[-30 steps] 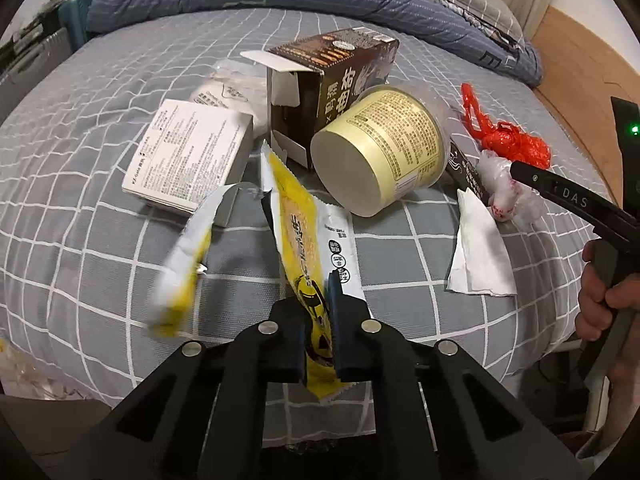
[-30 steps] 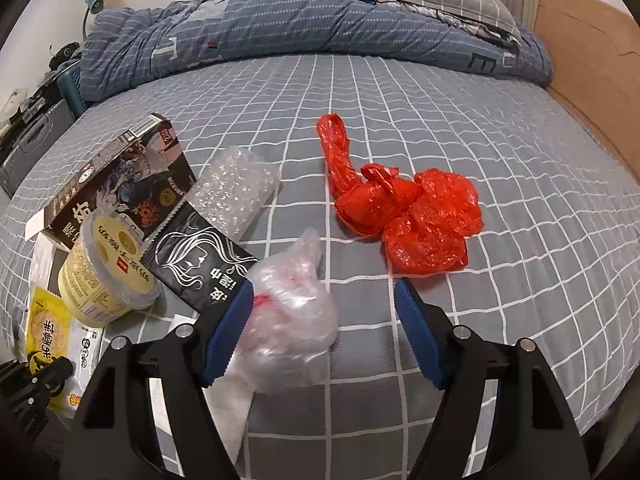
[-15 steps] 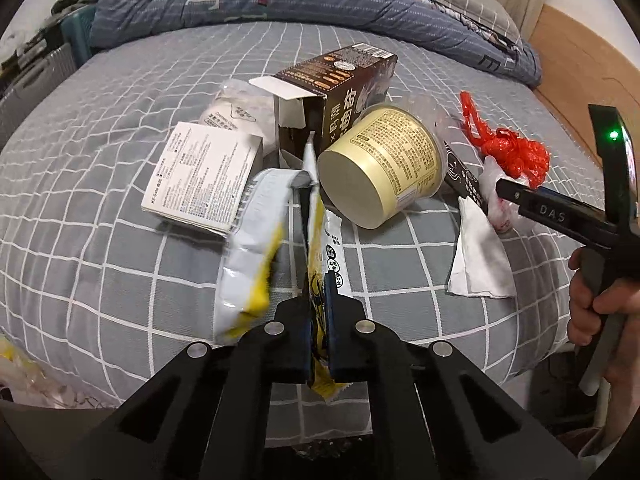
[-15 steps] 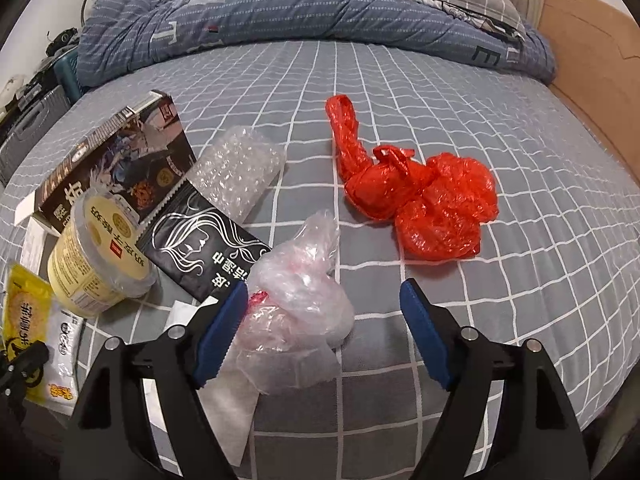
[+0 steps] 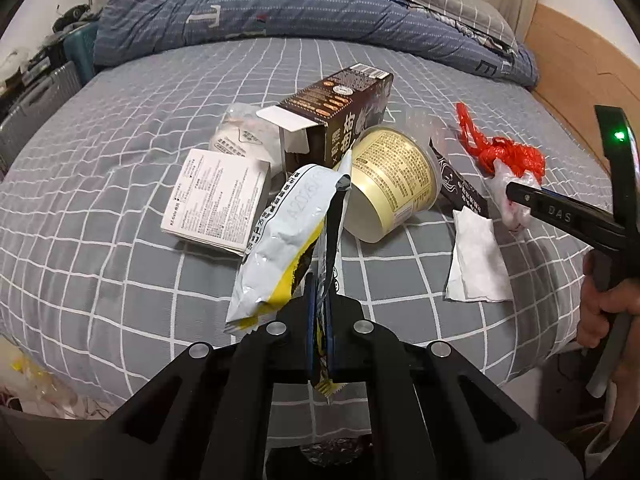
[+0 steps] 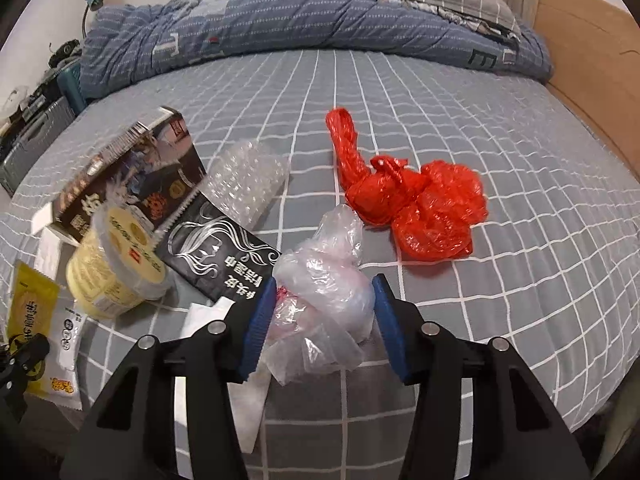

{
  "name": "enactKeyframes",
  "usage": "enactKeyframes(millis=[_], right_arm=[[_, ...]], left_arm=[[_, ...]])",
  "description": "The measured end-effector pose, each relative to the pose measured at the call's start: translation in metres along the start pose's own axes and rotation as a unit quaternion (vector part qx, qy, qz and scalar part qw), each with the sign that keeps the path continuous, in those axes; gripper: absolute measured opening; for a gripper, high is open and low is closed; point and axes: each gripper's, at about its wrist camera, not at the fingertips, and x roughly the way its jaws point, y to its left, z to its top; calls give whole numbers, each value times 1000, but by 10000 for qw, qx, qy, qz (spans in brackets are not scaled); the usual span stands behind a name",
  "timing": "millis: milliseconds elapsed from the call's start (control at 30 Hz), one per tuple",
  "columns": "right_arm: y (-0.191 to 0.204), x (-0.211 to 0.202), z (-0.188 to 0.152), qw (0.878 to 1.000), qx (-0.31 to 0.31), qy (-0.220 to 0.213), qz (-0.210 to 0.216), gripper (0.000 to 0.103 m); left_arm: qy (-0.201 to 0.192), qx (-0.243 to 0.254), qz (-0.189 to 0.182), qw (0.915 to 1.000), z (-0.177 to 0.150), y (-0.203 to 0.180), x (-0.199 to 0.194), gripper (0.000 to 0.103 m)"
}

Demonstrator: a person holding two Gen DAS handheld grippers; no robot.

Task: Collect trash
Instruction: 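Carry the yellow wrapper and clear bag with both tools over the floor bin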

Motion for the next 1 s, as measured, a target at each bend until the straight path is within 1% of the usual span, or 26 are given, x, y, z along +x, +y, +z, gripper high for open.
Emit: enactKeyframes(millis=[167,400,667,1000], right_arm=[[7,-32,-3,9996,-93,-237,104,48],[22,-77,-12,9984,-269,-473,154,48],[33,-114,-24,9979,-259,-561,209,47],[41,-152,-35,9971,-250,-672,239,47]], left_arm=[[-98,-74,-50,9999,2,2,-13,3],[-191,-28,-54,9998,3,0,-38,3],[-336,20,4,9994,2,-1,-70,3],[-401,-37,89,9991,-14,2,-96,3]])
